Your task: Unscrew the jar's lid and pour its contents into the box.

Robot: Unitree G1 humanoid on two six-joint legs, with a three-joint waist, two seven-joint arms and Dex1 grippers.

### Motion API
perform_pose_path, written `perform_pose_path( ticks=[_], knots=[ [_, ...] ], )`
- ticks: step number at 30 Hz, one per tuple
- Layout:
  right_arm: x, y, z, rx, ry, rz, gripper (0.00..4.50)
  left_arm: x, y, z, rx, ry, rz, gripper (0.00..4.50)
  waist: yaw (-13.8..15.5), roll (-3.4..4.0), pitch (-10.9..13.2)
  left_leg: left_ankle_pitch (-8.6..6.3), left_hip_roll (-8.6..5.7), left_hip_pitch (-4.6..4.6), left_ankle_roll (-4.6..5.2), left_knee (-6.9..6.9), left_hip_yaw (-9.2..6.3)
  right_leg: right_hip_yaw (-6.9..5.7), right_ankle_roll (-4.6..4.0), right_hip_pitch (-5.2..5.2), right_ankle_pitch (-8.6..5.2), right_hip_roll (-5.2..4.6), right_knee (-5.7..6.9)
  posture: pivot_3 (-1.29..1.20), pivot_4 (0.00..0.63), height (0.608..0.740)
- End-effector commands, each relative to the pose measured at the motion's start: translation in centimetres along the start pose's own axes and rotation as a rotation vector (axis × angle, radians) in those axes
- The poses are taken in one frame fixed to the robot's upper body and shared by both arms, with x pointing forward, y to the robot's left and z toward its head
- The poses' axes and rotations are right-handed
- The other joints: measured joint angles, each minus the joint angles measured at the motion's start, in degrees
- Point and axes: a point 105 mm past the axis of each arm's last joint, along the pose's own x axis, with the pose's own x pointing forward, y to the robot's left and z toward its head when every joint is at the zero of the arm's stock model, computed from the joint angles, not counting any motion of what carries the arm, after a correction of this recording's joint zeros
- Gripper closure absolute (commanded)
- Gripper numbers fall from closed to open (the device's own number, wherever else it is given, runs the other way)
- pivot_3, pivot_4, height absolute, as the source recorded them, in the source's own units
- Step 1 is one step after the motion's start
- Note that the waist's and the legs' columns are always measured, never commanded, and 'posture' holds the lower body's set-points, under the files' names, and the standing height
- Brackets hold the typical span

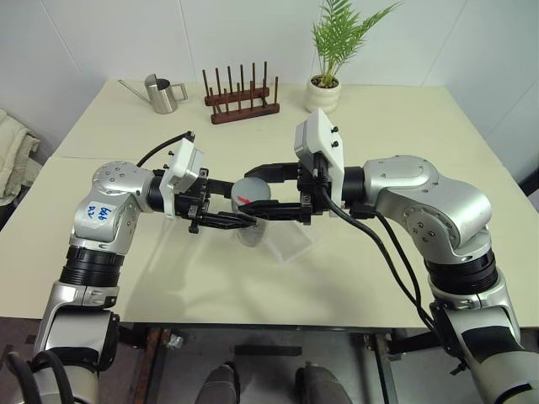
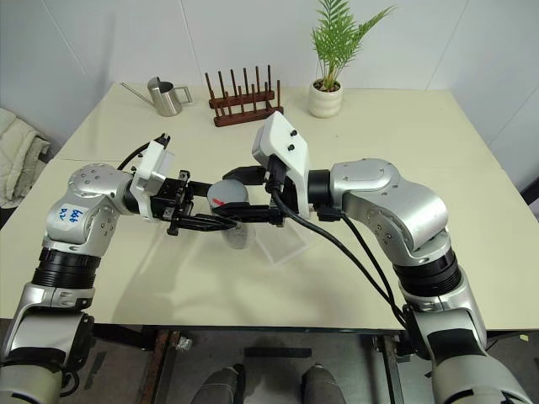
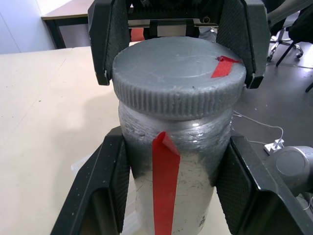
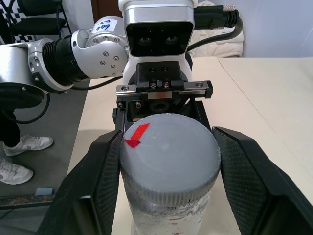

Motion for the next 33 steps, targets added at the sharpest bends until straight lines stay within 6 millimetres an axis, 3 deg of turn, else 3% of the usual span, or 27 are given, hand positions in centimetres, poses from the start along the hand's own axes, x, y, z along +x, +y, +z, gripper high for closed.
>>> perform_pose_path(
  ticks=[1, 13, 21, 33],
  knots=[
    [-3.1, -2.6, 4.1, -0.153, -0.109, -0.198, 1.96, 0.2, -0.6, -1.4, -0.023, 0.066, -0.010, 2.44, -0.01, 0.00, 0.00, 0.00, 0.00, 0.00, 0.00, 0.00, 0.00, 0.00, 0.00, 0.00, 0.00, 0.00, 0.00, 0.00, 0.150, 0.740],
    [-3.3, -3.7, 3.5, -0.137, -0.101, -0.305, 1.96, 1.6, -0.4, -1.2, -0.038, 0.065, 0.093, 2.44, -0.02, 0.00, 0.00, 0.00, 0.00, 0.00, 0.00, 0.00, 0.00, 0.01, 0.00, 0.00, 0.00, -0.01, 0.01, 0.00, 0.150, 0.740],
    [-3.7, -4.2, 3.6, -0.145, -0.096, -0.337, 1.96, 1.6, -0.6, -1.6, -0.068, 0.084, 0.098, 2.44, 0.00, 0.00, 0.00, 0.00, 0.00, 0.00, 0.00, 0.00, 0.00, 0.01, 0.00, 0.00, 0.00, -0.01, 0.00, 0.00, 0.150, 0.740],
    [-4.1, -5.3, 4.1, -0.138, -0.123, -0.418, 1.96, 2.2, 1.0, -1.0, -0.017, 0.089, 0.204, 2.44, -0.02, 0.00, 0.00, 0.00, 0.00, 0.00, 0.00, 0.00, 0.01, 0.01, 0.00, 0.00, 0.00, -0.01, 0.00, 0.00, 0.150, 0.740]
  ],
)
